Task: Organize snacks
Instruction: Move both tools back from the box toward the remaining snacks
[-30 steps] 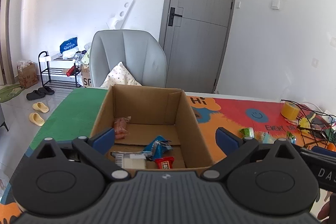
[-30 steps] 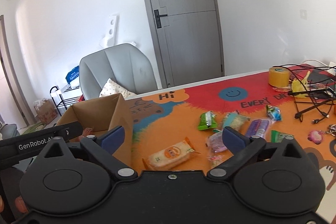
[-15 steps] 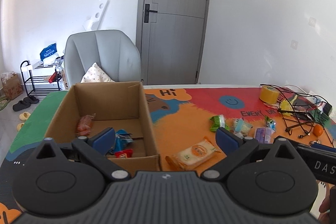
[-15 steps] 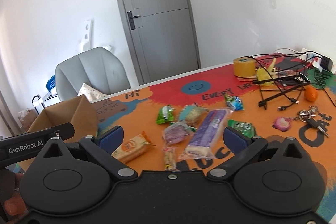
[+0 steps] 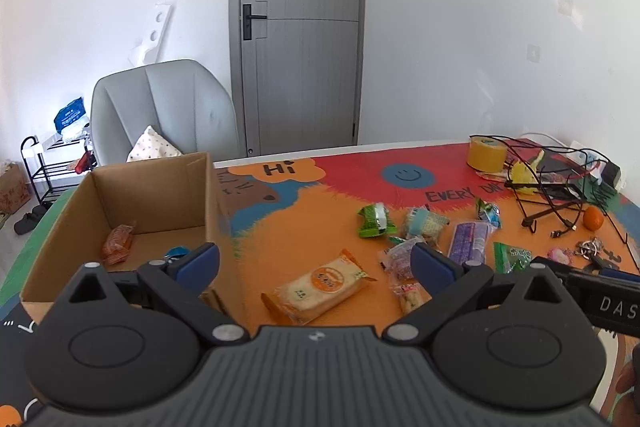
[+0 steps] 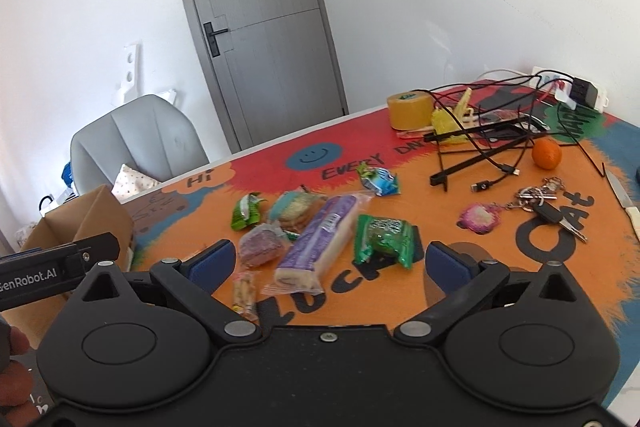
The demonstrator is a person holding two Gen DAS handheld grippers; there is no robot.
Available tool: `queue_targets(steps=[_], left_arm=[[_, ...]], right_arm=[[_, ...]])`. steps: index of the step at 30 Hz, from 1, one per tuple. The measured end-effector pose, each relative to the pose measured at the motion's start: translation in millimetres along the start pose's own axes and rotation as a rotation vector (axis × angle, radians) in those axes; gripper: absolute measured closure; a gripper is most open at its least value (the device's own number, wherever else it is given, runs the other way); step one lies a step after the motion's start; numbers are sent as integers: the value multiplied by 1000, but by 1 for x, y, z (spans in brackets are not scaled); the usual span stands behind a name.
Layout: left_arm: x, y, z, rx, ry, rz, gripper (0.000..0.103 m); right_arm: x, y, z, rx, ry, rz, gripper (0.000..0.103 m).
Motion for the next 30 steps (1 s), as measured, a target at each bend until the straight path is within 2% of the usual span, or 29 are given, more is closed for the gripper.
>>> queue_targets(steps=[9,12,20,22,24,25,30], left_arm=[[-25,-21,-5,37,-13,-52,5],[-32,-30,-7,49,-16,-61,11],[-47,-57,-16,105,-12,-79,18],[-51,-67,-22,132,-18,-78,24],[-55,-78,-28,166,-15,-88,35],[-56,-82,-31,182,-13,-93,37],[-59,-99,-43,239,-2,-109,53]], right_arm=[[-27,-13,-2,15,-33,-23,2],[-33,-20,-1,25,-44,-22,10],[-44,-41,1,38,-62,-29,18],[-48,-49,1,44,-68,-31,23],[-52,-58,0,59,-81,-31,26],[-54,-61,0,66,-87,-32,28],[-55,-74,0,76,-88,-28,31]])
Point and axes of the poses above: each gripper's, at about its wrist camera, not at the fingertips, and y roughly against the way its jaws point, x to its left, z to its top, the point moved 9 cm from there along -y, roughly the way its jaws point, and after that the axes turned 6 degrees about x, right-handed, at the moved point
